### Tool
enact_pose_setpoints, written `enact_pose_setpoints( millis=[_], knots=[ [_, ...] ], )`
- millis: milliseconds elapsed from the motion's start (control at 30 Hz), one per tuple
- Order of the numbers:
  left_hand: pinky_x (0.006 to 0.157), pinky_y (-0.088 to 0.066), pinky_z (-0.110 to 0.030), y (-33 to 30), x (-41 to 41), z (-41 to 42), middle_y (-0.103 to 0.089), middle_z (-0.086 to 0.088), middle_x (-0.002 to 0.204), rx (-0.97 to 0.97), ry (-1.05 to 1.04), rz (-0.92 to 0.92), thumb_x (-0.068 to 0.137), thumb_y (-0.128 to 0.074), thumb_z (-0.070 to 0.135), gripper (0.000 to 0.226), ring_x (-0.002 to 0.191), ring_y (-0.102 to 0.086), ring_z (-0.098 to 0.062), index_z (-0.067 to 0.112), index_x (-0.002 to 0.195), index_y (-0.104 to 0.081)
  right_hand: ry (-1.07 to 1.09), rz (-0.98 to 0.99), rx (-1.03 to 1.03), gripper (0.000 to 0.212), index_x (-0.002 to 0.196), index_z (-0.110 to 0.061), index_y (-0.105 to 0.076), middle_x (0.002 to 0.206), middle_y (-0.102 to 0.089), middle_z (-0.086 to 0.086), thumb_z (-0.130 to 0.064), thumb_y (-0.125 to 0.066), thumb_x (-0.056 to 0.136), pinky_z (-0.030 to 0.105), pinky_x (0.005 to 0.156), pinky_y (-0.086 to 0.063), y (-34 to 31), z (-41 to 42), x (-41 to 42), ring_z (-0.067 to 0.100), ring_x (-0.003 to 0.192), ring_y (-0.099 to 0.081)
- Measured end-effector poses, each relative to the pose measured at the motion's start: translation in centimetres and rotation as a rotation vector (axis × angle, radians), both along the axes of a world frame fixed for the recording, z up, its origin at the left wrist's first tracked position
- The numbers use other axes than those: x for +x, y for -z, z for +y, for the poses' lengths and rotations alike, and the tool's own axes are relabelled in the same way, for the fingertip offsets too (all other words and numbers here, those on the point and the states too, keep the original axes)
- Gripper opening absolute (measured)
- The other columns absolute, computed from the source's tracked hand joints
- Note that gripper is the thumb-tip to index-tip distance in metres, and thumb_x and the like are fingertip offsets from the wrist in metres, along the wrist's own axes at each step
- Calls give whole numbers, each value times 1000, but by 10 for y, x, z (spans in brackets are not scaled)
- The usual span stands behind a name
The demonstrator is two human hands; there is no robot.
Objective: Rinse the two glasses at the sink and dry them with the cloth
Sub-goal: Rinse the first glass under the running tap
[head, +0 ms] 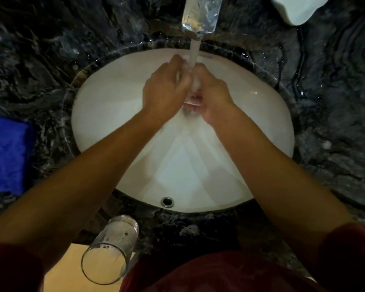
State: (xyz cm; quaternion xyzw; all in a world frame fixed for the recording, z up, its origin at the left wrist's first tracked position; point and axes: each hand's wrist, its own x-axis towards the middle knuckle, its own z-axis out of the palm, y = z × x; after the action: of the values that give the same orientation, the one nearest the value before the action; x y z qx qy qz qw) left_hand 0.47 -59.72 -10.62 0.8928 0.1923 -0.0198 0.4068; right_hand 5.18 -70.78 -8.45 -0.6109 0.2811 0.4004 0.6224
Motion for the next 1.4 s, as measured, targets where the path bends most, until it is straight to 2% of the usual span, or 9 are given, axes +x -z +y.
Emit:
enact_pose_setpoints(
  millis=[100,200,367,600,733,900,1100,1267,1400],
  knots=[
    [61,-35,-28,9,-11,16,-64,-10,99,283,283,-189,103,-42,48,47,75,-59,-23,10,120,-64,-174,208,81,19,89,-18,-70,83,-67,2,-33,-62,97,29,74,-61,-6,-1,13,14,74,-67],
    [61,-39,-26,16,-20,23,-64,-11,107,242,281,-239,103,-44,48,46,80,-61,-20,11,124,-63,-163,186,89,22,102,-17,-72,76,-64,2,-37,-72,92,32,72,-62,-1,3,11,14,70,-69],
    [66,-50,-31,1,-10,0,-65,5,97,-283,-121,-34,107,-38,38,19,81,-64,-10,25,108,-52,76,-183,-55,26,88,-9,-76,72,-75,7,-35,-73,93,32,67,-56,8,9,-5,20,67,-70],
    [49,-12,-22,-21,6,19,-54,-5,63,-968,-317,627,97,-34,40,37,48,-32,-15,18,75,-54,-235,-856,-170,47,59,-3,-53,54,-47,4,-25,-72,96,25,54,-39,22,-8,-31,8,54,-43],
    [46,-20,-25,-18,4,11,-52,-3,64,-783,-336,493,100,-34,39,34,44,-36,-13,21,76,-51,-242,-675,-164,48,70,6,-58,70,-66,24,-33,-73,93,36,64,-55,12,-2,-25,32,63,-65],
    [60,-46,-31,-9,-6,19,-65,2,81,-376,-247,88,99,-37,29,26,65,-61,-6,18,90,-58,-144,-175,66,23,95,-13,-69,69,-72,-3,-30,-81,87,32,72,-53,-6,3,-19,10,71,-71],
    [68,-54,-44,-10,-1,26,-70,-4,82,-275,-185,30,94,-37,35,24,76,-69,-24,30,87,-60,146,-202,62,25,93,-17,-64,81,-72,5,-36,-79,89,35,73,-58,-3,2,-27,17,80,-69],
    [66,-56,-36,-8,-7,9,-67,10,82,-297,-176,63,90,-49,53,30,72,-66,-9,27,99,-61,149,-138,-47,29,117,-16,-61,109,-68,5,-35,-70,96,45,80,-66,5,5,-19,20,103,-68],
    [79,-59,-39,-6,-7,7,-68,13,101,-281,-122,52,90,-62,51,30,92,-68,-12,32,114,-60,161,-54,-33,34,117,-11,-69,82,-69,6,-39,-60,101,33,58,-62,11,6,-5,17,66,-66]
  ],
)
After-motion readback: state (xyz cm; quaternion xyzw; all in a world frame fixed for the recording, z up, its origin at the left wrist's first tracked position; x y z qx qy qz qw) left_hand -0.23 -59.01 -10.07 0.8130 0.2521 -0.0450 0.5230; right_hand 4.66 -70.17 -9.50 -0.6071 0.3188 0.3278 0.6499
